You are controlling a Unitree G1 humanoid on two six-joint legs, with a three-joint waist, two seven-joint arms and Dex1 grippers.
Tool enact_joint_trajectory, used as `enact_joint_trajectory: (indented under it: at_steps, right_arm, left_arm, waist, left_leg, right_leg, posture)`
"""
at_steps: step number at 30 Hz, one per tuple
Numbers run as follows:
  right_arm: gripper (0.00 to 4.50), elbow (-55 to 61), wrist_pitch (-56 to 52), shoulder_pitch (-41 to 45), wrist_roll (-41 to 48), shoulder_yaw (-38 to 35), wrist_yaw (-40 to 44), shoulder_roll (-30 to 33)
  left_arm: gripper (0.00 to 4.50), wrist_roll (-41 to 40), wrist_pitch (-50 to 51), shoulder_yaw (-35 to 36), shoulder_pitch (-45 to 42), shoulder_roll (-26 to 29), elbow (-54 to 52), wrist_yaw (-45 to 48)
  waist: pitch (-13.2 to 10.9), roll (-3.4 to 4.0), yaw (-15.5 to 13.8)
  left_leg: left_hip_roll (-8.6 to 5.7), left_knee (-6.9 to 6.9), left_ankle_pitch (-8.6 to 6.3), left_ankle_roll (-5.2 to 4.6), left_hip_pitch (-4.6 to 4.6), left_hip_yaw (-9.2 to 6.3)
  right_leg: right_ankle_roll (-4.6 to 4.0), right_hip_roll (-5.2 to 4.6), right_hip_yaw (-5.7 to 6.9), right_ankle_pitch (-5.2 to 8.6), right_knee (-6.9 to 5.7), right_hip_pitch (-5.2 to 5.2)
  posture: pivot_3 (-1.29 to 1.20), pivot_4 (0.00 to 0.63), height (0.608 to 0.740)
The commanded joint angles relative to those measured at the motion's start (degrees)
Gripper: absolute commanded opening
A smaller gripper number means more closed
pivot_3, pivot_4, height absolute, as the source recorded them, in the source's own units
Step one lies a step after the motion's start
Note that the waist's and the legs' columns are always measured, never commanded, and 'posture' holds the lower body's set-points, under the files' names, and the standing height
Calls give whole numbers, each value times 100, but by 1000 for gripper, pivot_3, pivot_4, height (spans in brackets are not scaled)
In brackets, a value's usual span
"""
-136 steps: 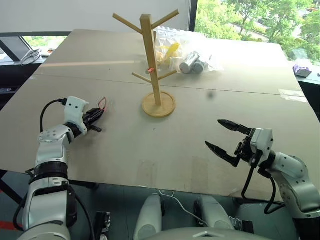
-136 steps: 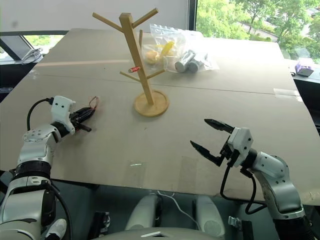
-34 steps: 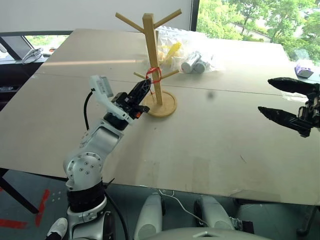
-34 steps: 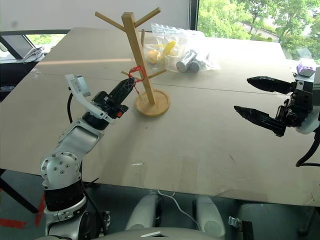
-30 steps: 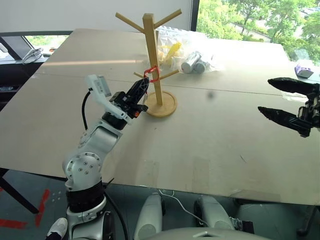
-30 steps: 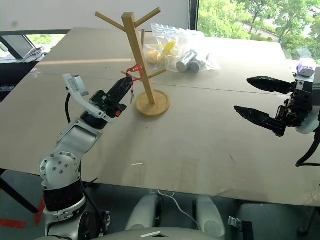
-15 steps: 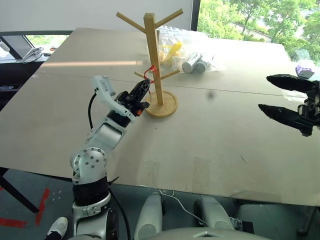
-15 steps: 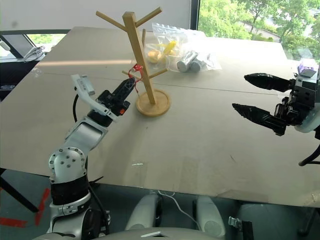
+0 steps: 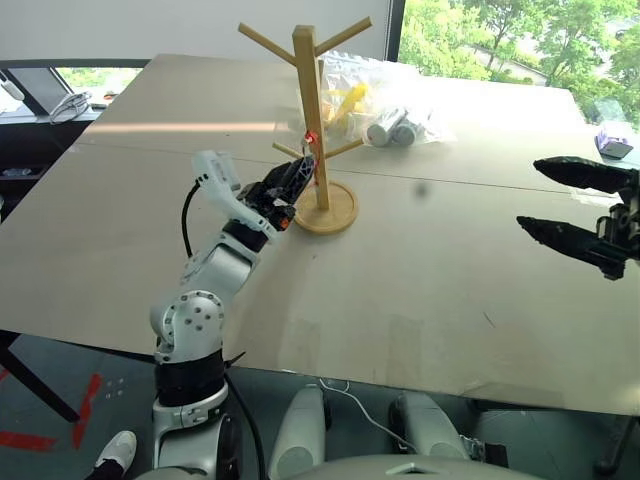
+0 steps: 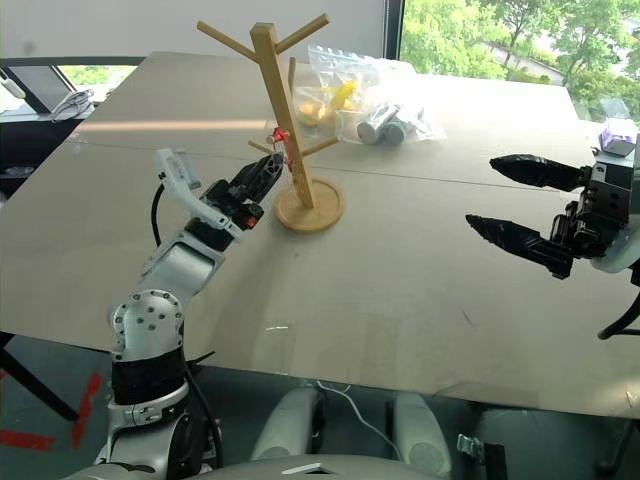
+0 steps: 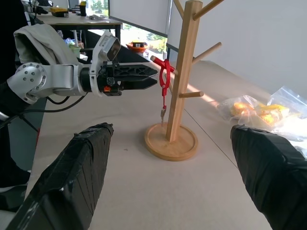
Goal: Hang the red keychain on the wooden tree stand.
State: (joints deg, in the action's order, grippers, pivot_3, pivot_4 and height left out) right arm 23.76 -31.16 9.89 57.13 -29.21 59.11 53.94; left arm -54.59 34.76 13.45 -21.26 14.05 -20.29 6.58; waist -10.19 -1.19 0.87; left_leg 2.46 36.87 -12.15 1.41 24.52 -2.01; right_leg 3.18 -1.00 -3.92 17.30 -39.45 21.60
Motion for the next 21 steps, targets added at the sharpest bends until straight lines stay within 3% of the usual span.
enact_joint_trajectory:
  at_steps: [1, 5, 8, 11, 16, 21]
  right_arm:
    - [4219, 172, 65, -19, 38, -179, -13, -30]
    - [4219, 233, 145, -89, -84, -148, -342, -272]
    - [4219, 217, 367, -30, -513, 108, -1239, -937]
    - [4219, 96, 792, -43, -1434, 636, -2345, -1922]
    - [4219, -466, 1795, -24, -2822, 1169, -3453, -3149]
    - [4219, -1350, 2869, -172, -3720, 1496, -3832, -3851]
  left_arm:
    - [4456, 293, -191, -18, 127, 69, -476, -45]
    - [4456, 678, -116, 84, 828, 246, -746, -279]
    - [4456, 1385, -366, -92, 1361, 390, -697, -256]
    - [4456, 2033, -736, -277, 1624, 364, -364, -143]
    - [4456, 2938, -1569, -454, 1750, 132, 176, -121]
    - [4456, 3477, -2230, -539, 1706, -138, 628, -106]
  waist:
    - [0, 0, -1]
    - [1, 1, 10]
    - [1, -1, 14]
    - [2, -2, -9]
    - [3, 0, -13]
    - [3, 2, -10]
  left_leg:
    - [0, 0, 0, 0, 0, 0]
    - [1, -1, 0, 0, -1, 0]
    - [5, -3, 0, 0, -5, 0]
    - [2, -2, 0, 0, -1, -2]
    - [-7, -4, 1, 1, 15, 1]
    - [-6, -12, 1, 2, 10, 0]
  right_leg:
    - [0, 0, 0, 0, 0, 0]
    - [0, 0, -1, 0, 1, 0]
    - [0, 3, -3, 0, 2, 0]
    - [0, 3, -1, 0, 1, 4]
    - [0, -1, -9, -1, 2, 18]
    - [-1, -2, -7, -1, 3, 17]
  posture:
    - [0, 150, 740]
    - [0, 150, 740]
    - [0, 150, 740]
    - [0, 150, 740]
    - [0, 150, 740]
    - [0, 150, 740]
